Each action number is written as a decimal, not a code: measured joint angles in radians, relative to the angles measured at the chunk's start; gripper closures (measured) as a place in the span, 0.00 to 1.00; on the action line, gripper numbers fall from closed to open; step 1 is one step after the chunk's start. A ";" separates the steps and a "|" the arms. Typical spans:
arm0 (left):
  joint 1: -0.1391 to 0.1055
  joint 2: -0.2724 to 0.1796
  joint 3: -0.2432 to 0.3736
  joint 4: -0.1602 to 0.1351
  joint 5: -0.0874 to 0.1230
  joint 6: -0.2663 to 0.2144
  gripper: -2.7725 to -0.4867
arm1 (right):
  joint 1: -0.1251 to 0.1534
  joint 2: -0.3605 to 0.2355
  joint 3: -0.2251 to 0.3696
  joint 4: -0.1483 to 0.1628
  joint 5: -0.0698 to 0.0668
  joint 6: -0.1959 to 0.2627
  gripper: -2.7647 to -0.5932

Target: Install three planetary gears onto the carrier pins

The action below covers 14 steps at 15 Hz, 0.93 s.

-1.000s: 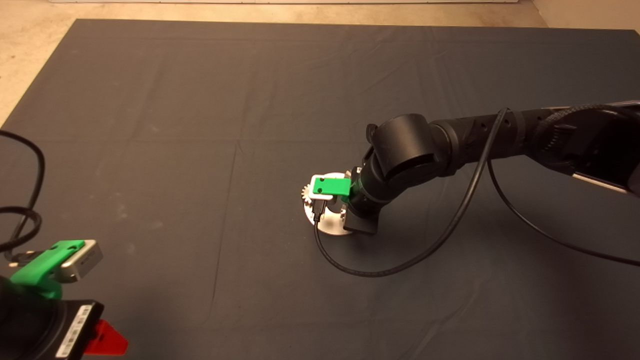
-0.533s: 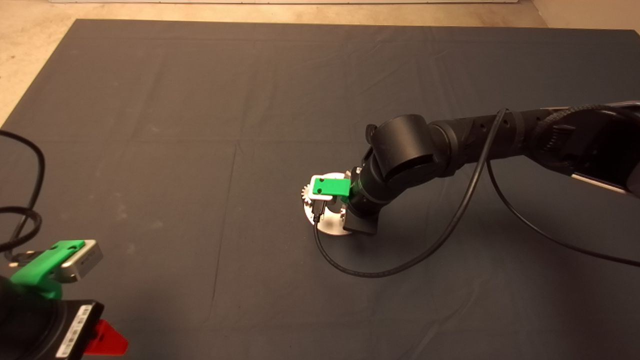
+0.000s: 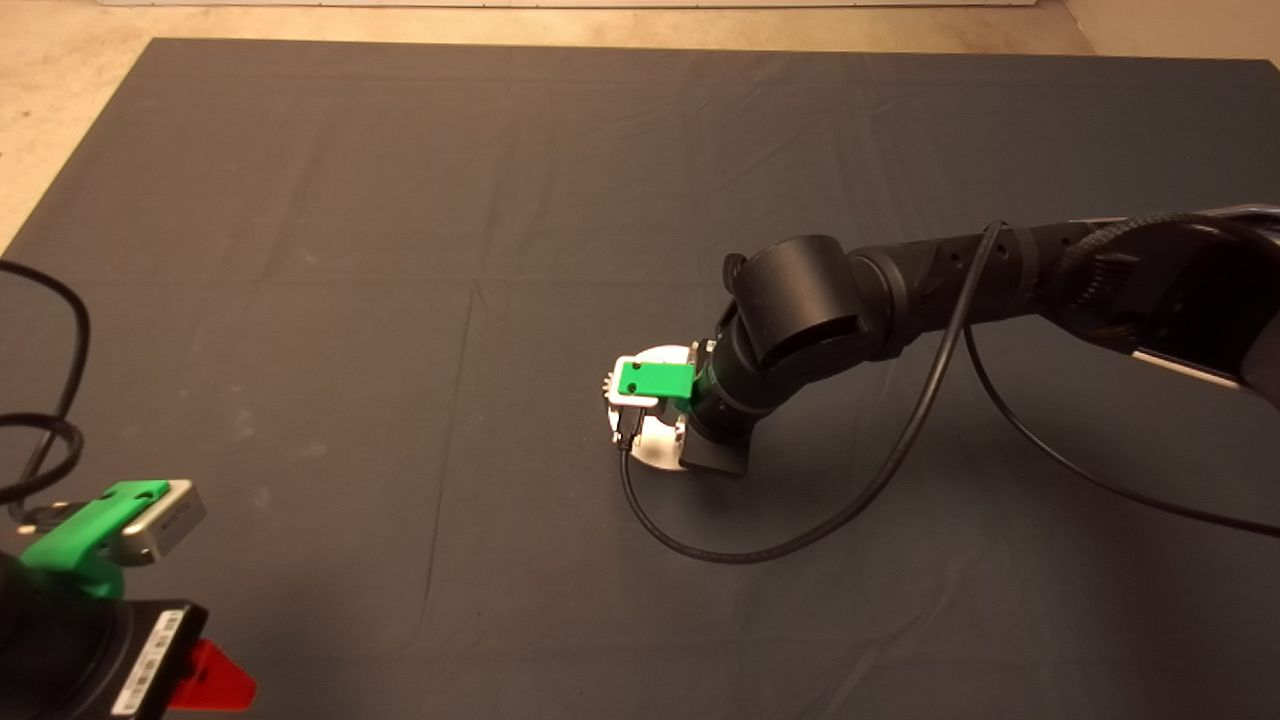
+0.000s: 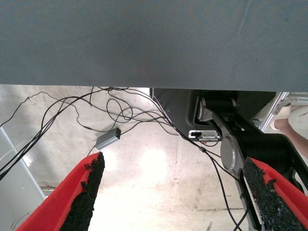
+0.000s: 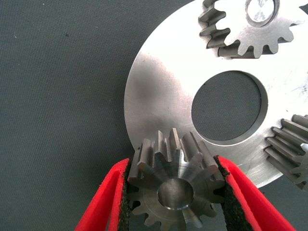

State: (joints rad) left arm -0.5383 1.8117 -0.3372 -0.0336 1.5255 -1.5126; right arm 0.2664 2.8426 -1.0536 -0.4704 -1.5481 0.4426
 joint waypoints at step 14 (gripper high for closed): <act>0.000 0.000 0.000 0.000 0.000 0.000 0.32 | 0.000 -0.031 0.007 0.001 0.039 0.000 0.78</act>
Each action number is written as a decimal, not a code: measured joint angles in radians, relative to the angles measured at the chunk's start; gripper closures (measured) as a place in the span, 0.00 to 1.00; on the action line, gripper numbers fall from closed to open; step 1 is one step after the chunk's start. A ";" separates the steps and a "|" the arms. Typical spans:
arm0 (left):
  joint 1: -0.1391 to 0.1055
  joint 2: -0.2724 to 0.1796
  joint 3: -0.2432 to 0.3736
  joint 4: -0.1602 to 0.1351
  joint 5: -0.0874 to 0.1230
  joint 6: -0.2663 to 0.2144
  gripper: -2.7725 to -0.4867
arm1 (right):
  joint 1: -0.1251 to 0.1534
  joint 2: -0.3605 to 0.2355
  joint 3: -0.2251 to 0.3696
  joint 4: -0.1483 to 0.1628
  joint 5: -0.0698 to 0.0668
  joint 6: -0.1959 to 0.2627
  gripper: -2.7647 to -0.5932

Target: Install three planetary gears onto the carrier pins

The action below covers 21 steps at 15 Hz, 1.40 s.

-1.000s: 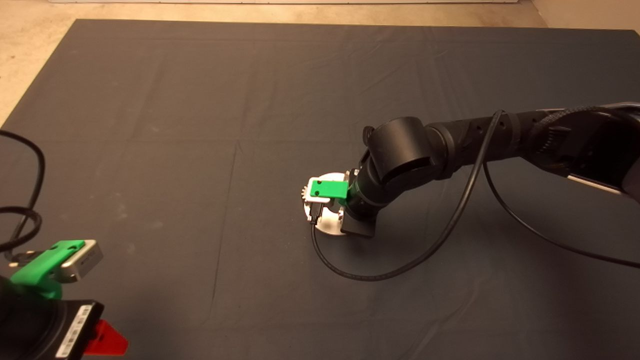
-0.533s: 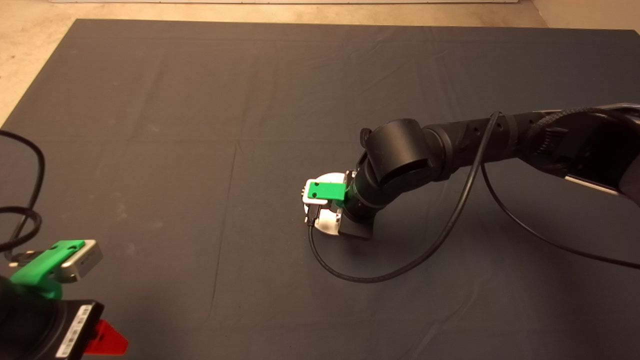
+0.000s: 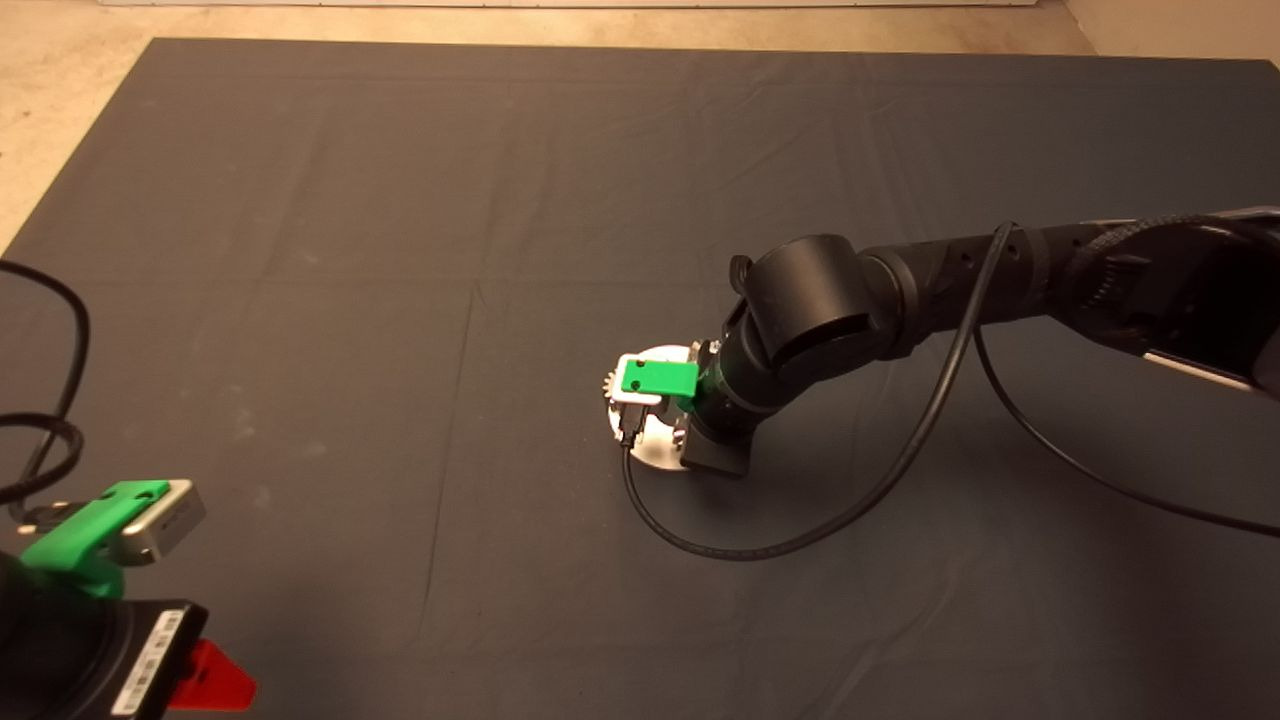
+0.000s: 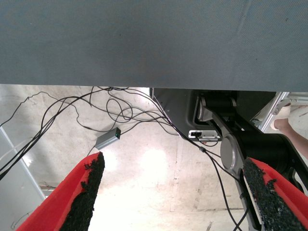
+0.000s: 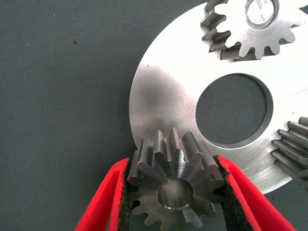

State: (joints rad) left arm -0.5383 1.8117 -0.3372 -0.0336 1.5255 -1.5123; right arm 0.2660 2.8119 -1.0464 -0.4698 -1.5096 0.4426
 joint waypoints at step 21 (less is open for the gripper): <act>0.000 0.000 0.000 0.000 0.000 0.000 0.32 | 0.000 0.011 0.000 0.026 -0.008 0.000 0.79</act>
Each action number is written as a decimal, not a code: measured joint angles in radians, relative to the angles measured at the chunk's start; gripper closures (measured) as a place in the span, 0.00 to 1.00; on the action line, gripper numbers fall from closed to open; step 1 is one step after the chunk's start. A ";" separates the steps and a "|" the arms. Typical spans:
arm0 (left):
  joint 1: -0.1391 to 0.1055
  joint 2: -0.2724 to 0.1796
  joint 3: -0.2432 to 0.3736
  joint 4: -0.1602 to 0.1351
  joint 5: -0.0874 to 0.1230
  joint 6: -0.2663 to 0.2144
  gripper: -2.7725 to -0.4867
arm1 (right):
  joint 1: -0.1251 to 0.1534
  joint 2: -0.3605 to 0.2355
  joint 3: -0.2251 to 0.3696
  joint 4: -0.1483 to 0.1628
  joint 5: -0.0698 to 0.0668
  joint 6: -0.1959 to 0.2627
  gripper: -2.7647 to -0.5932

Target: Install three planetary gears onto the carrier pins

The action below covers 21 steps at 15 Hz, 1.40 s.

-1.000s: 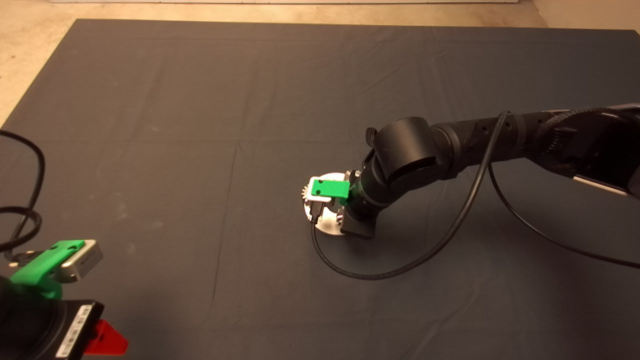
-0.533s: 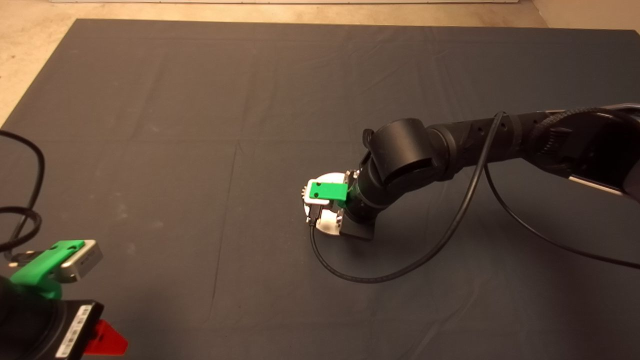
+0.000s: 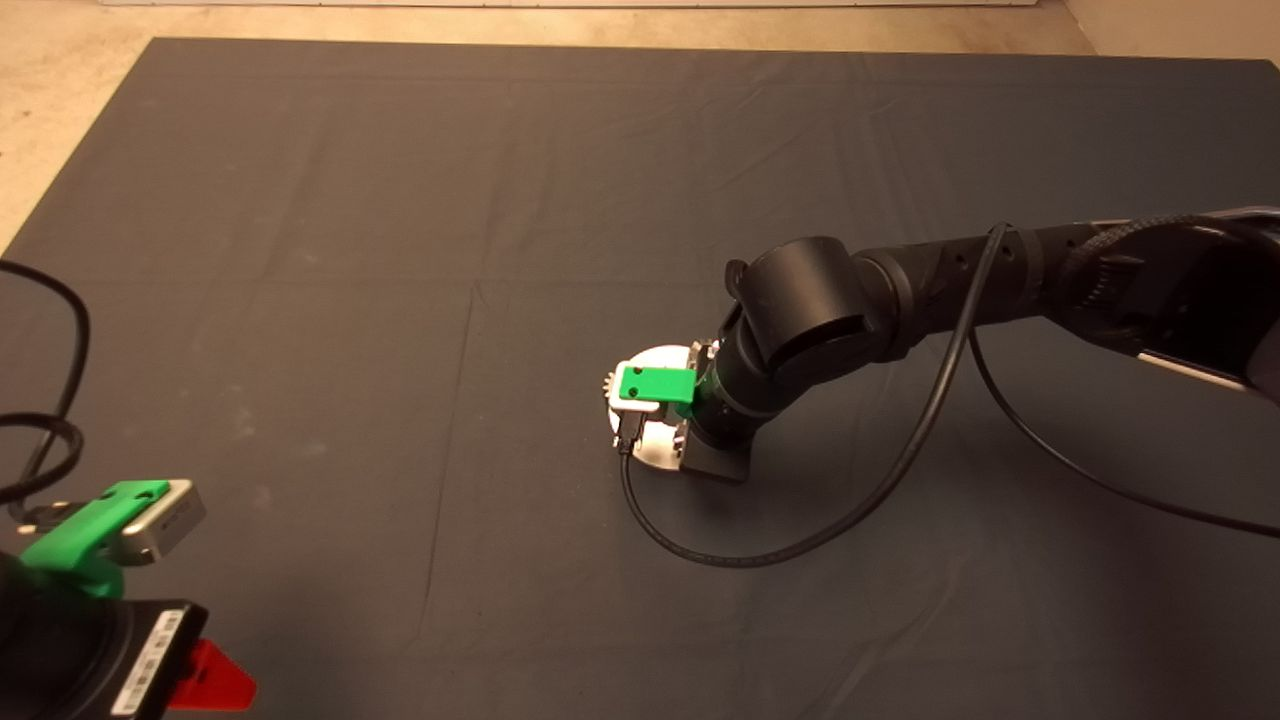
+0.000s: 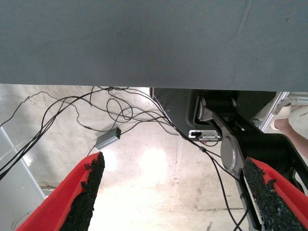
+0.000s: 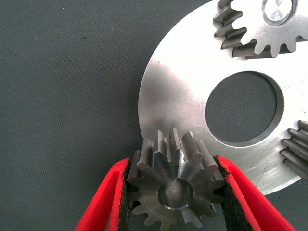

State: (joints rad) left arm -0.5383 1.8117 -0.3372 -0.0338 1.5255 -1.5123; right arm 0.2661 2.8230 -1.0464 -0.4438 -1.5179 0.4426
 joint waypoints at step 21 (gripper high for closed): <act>0.000 0.000 0.000 0.000 0.000 0.000 0.32 | 0.022 0.003 0.005 -0.001 -0.013 0.009 0.79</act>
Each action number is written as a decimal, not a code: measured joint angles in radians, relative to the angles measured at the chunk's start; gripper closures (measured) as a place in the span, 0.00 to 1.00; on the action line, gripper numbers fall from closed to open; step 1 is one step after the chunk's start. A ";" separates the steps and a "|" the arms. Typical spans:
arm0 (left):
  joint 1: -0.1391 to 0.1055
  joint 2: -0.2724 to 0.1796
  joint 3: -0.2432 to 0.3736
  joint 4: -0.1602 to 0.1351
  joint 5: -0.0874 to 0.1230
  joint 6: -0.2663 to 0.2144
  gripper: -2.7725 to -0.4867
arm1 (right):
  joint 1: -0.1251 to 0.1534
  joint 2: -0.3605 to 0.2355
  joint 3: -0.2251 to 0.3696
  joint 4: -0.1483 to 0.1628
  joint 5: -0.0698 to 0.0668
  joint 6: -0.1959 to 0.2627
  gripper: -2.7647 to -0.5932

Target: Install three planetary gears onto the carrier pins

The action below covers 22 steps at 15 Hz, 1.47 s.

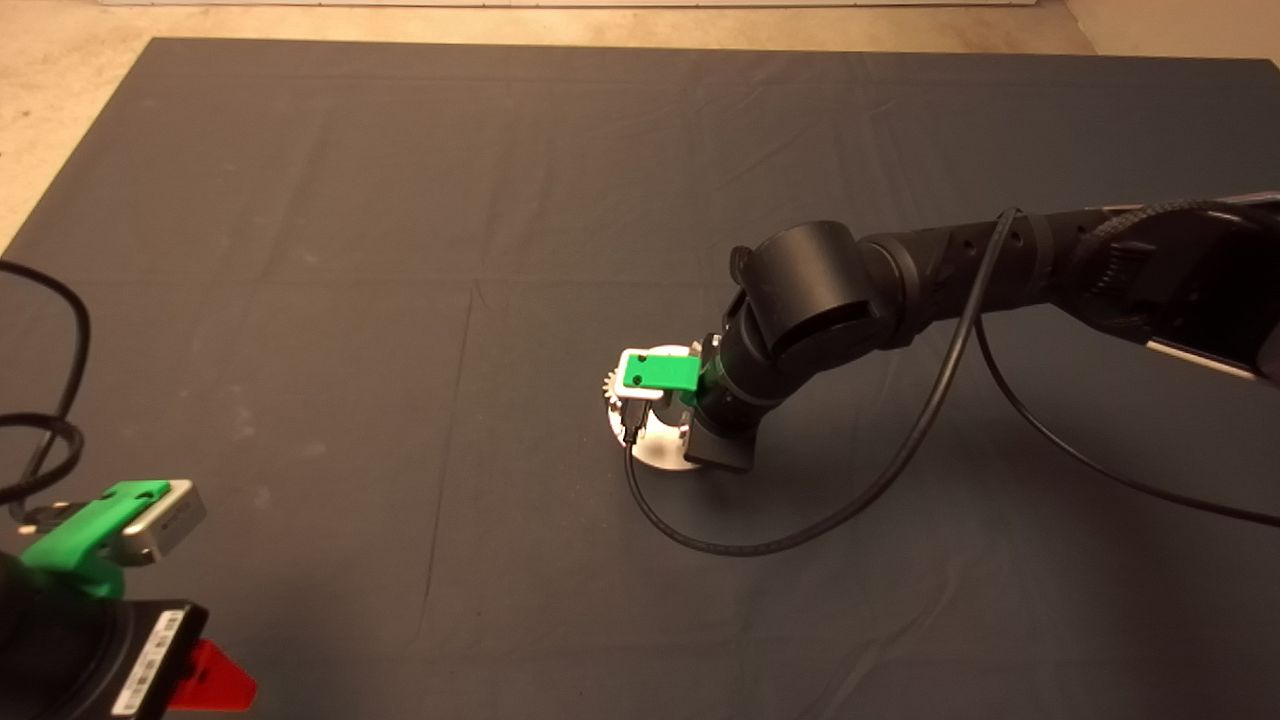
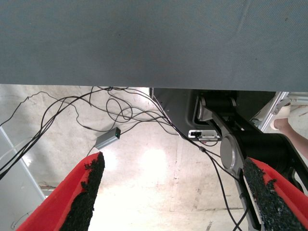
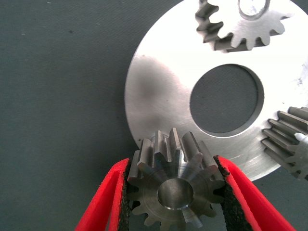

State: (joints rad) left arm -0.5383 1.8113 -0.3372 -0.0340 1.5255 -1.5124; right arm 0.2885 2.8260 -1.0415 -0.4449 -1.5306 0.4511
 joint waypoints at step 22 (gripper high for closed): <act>0.000 -0.011 0.000 0.000 0.000 0.000 0.32 | -0.022 -0.003 0.024 -0.013 -0.001 0.007 0.79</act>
State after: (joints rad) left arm -0.5383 1.8006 -0.3372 -0.0345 1.5259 -1.5123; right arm 0.2664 2.8234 -1.0179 -0.4578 -1.5321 0.4583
